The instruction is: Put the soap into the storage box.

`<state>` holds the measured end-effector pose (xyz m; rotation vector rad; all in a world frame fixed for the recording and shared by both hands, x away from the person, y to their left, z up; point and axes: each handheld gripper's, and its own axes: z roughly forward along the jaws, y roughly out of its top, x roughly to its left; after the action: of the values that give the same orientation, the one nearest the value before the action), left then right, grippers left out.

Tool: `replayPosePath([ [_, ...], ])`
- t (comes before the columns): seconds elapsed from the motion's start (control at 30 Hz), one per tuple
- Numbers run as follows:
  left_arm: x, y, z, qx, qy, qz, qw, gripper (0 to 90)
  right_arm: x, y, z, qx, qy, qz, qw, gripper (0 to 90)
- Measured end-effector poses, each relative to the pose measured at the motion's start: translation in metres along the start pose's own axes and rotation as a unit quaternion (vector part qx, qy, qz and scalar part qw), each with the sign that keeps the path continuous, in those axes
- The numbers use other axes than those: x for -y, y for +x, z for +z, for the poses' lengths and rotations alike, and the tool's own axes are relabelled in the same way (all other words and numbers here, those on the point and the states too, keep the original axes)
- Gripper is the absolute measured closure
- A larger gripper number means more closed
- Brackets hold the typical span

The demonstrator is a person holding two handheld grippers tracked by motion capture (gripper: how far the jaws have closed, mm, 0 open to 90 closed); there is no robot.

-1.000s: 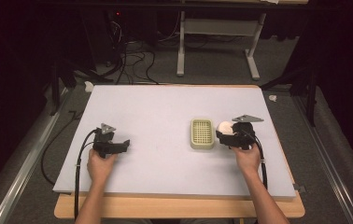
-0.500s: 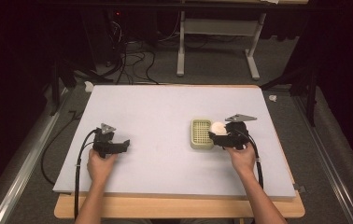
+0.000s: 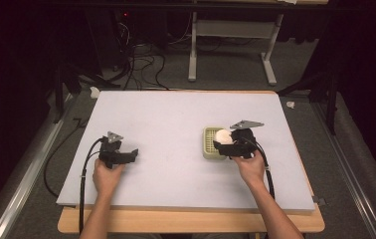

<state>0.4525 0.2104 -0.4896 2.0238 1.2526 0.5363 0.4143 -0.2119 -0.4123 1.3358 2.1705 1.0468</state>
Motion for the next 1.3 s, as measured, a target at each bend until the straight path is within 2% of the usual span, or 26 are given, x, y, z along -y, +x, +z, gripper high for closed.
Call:
replayPosePath([
  [0.4,0.0,0.0,0.0,0.0,0.0,0.0,1.0,15.7,-0.011,0.012,0.015,-0.004,0.014,-0.022,0.9997,24.9],
  [0.9,0.0,0.0,0.0,0.0,0.0,0.0,1.0,15.8,-0.011,0.012,0.032,-0.003,0.035,-0.019,0.9992,24.9],
  [1.3,0.0,0.0,0.0,0.0,0.0,0.0,1.0,15.7,-0.009,0.011,0.045,0.012,0.051,-0.019,0.9984,24.8],
])
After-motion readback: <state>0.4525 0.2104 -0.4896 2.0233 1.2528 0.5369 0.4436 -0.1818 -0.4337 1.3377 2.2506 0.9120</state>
